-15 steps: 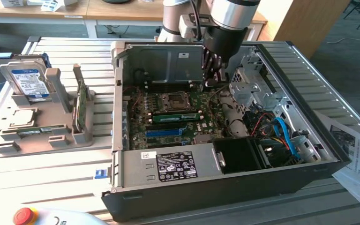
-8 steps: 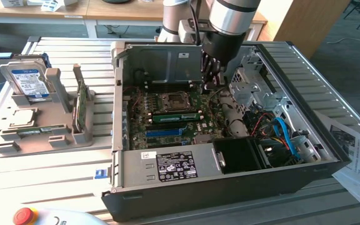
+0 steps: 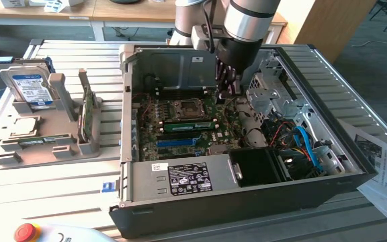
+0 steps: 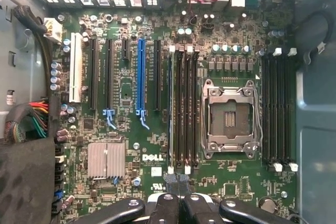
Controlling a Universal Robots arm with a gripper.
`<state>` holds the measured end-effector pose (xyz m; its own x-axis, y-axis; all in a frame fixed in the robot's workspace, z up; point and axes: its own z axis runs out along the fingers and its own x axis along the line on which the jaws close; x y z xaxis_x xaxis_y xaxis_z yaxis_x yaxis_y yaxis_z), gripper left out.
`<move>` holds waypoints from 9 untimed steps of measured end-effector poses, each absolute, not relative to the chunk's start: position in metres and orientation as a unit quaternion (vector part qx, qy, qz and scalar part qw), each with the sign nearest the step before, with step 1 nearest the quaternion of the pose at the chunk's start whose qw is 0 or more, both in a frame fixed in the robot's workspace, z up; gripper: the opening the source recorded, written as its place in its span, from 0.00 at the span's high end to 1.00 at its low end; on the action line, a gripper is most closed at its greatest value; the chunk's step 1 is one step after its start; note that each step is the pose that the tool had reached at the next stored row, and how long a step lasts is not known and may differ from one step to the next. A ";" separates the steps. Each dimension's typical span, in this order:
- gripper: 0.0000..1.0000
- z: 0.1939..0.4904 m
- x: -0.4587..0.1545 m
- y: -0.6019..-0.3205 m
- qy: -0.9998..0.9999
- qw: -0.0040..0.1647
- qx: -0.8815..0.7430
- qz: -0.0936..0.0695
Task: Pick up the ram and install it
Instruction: 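Press down the ram until it locks into place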
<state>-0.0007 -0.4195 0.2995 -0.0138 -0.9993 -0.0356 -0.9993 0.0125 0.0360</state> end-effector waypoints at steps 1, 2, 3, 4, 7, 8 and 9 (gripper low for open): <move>0.90 0.299 -0.001 -0.420 0.712 0.000 -0.702 0.025; 0.90 0.298 -0.001 -0.420 0.712 0.000 -0.702 0.025; 0.90 0.297 -0.001 -0.420 0.712 0.000 -0.702 0.025; 0.90 0.297 -0.001 -0.420 0.712 0.000 -0.702 0.025; 0.90 0.296 -0.001 -0.420 0.712 0.000 -0.702 0.025; 0.90 0.296 -0.001 -0.420 0.712 0.000 -0.702 0.025; 0.90 0.296 -0.001 -0.420 0.712 0.000 -0.702 0.025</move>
<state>-0.0007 -0.4195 0.2955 -0.0138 -0.9993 -0.0353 -0.9993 0.0125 0.0358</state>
